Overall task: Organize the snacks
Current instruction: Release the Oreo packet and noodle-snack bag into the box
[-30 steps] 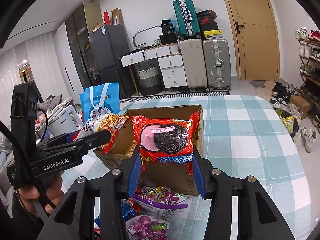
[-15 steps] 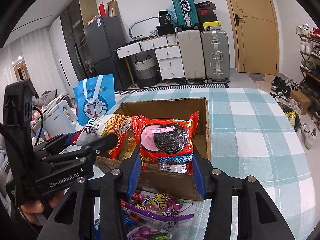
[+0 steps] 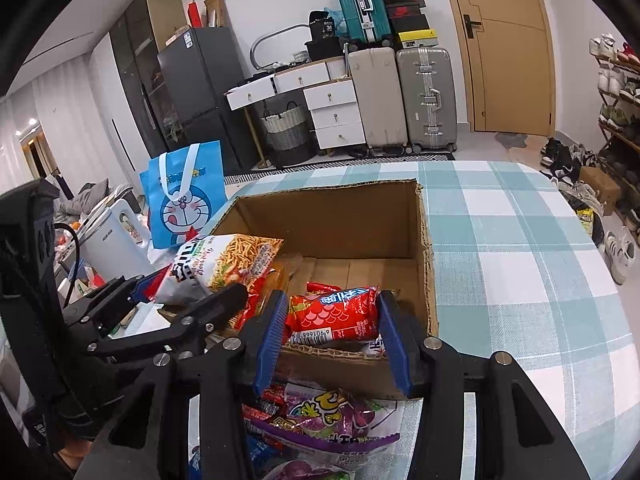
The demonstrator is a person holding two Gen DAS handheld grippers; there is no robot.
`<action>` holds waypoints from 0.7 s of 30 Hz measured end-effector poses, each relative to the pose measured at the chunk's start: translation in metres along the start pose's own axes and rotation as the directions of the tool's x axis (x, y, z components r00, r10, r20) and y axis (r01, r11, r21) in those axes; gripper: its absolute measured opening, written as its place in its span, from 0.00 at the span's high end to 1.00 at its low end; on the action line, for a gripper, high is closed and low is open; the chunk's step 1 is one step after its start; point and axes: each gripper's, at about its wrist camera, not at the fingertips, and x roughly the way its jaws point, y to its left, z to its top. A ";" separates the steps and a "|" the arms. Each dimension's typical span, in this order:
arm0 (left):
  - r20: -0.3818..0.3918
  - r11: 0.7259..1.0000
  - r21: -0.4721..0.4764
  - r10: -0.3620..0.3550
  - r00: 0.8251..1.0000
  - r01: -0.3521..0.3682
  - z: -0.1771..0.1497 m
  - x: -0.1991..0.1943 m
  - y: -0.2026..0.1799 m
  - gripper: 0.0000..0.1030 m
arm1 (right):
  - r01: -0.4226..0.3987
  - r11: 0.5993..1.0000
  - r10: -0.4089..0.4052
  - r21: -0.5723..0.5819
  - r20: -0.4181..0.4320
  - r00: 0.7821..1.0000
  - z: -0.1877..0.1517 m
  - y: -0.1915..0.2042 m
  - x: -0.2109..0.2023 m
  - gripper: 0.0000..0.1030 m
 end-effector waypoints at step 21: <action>0.014 0.987 -0.100 -0.123 0.992 0.123 -0.030 -0.072 0.040 0.01 | 0.024 0.993 -0.022 -0.117 0.022 1.000 -0.035 0.008 -0.077 0.01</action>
